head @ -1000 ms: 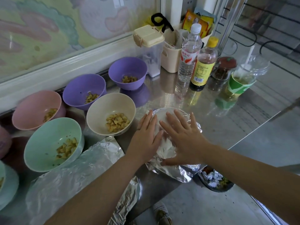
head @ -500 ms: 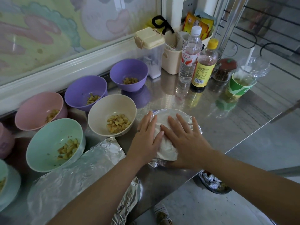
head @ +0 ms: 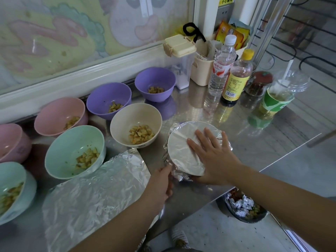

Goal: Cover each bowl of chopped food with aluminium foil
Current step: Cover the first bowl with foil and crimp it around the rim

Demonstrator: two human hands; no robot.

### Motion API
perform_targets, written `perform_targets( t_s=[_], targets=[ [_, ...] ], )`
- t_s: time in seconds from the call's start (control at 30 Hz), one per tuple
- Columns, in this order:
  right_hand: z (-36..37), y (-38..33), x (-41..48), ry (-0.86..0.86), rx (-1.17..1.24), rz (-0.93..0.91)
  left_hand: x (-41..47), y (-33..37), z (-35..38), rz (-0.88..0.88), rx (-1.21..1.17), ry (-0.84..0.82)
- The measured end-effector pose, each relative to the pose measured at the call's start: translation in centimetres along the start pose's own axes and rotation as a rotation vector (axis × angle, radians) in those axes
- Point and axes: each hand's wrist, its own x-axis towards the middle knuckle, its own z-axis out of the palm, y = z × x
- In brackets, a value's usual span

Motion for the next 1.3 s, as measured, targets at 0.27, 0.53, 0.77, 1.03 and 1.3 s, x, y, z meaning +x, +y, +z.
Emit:
perform_targets(
  t_s=[0.27,0.53,0.77,1.03,1.3],
  targets=[
    [-0.3,0.2,0.0,-0.038,0.021,0.002,-1.2,0.4,0.8,-0.215,-0.33,-0.172],
    [-1.0,0.1,-0.2,-0.101,0.05,0.01,-0.7,-1.5,-0.3,-0.162,-0.491,-0.268],
    [-0.9,0.1,0.0,-0.125,0.048,0.012,0.6,-2.0,-0.5,-0.137,-0.483,-0.248],
    [-1.0,-0.3,0.0,-0.135,0.084,0.069,-0.3,0.3,1.5,-0.019,-0.367,-0.057],
    [-3.0,0.6,0.5,-0.082,0.265,0.189,-3.0,2.2,1.1,0.14,0.028,-0.14]
  ],
)
